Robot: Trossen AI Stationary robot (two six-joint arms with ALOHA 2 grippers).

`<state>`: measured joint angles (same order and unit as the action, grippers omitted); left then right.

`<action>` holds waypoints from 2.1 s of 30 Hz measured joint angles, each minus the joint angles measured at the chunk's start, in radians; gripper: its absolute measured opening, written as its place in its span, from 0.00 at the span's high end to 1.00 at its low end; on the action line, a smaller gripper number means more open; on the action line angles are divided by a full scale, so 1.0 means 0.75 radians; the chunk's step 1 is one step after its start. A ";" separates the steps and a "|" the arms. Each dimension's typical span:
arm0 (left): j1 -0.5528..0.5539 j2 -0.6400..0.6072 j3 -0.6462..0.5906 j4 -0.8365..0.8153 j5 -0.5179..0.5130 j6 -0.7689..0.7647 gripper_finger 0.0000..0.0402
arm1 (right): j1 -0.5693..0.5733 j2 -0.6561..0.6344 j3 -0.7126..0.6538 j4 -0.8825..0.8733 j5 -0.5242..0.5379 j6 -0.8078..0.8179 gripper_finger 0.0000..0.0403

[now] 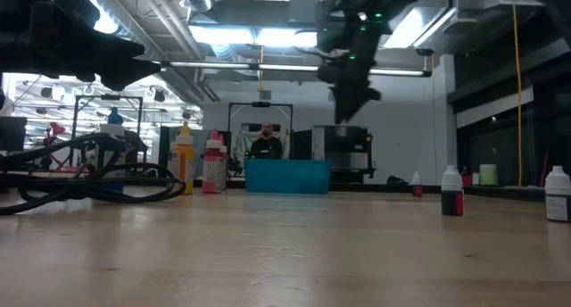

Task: Pick & Place food coloring
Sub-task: Put the small purple food coloring bottle into the blue container

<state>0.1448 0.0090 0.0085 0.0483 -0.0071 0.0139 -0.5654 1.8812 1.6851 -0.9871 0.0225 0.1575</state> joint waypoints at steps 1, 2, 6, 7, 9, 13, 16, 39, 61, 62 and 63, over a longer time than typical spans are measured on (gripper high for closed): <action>0.000 0.000 0.000 0.000 -0.001 0.000 0.18 | 0.008 0.031 0.042 -0.005 -0.002 -0.012 0.82; 0.000 0.001 0.000 0.000 0.000 0.000 0.19 | 0.017 0.062 0.083 -0.009 -0.002 -0.021 0.83; 0.000 0.000 0.000 0.000 0.000 0.000 0.18 | 0.050 0.175 0.224 -0.012 -0.002 -0.068 0.84; 0.000 0.001 0.000 -0.001 0.000 0.000 0.18 | 0.057 0.200 0.252 -0.008 -0.002 -0.079 0.83; 0.000 0.001 0.000 0.000 -0.001 0.000 0.18 | 0.067 0.245 0.295 0.000 -0.001 -0.090 0.82; 0.000 0.000 0.000 0.000 0.000 0.000 0.18 | 0.081 0.317 0.323 0.007 0.001 -0.113 0.82; 0.000 0.001 0.000 0.000 0.000 0.000 0.18 | 0.089 0.353 0.323 0.021 0.001 -0.118 0.83; 0.000 0.000 0.000 0.000 0.000 0.000 0.19 | 0.089 0.379 0.170 0.186 0.003 -0.154 0.81; 0.000 0.001 0.000 0.000 0.000 0.000 0.18 | 0.076 0.379 0.075 0.292 0.013 -0.221 0.77; 0.000 0.000 0.000 -0.001 0.000 0.000 0.18 | 0.076 0.379 0.075 0.291 0.013 -0.221 0.75; 0.000 0.000 0.000 0.000 0.000 0.000 0.18 | 0.076 0.379 0.075 0.291 0.013 -0.221 0.73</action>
<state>0.1448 0.0092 0.0084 0.0482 -0.0073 0.0139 -0.5087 2.1654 1.7412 -0.7685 0.0319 -0.0082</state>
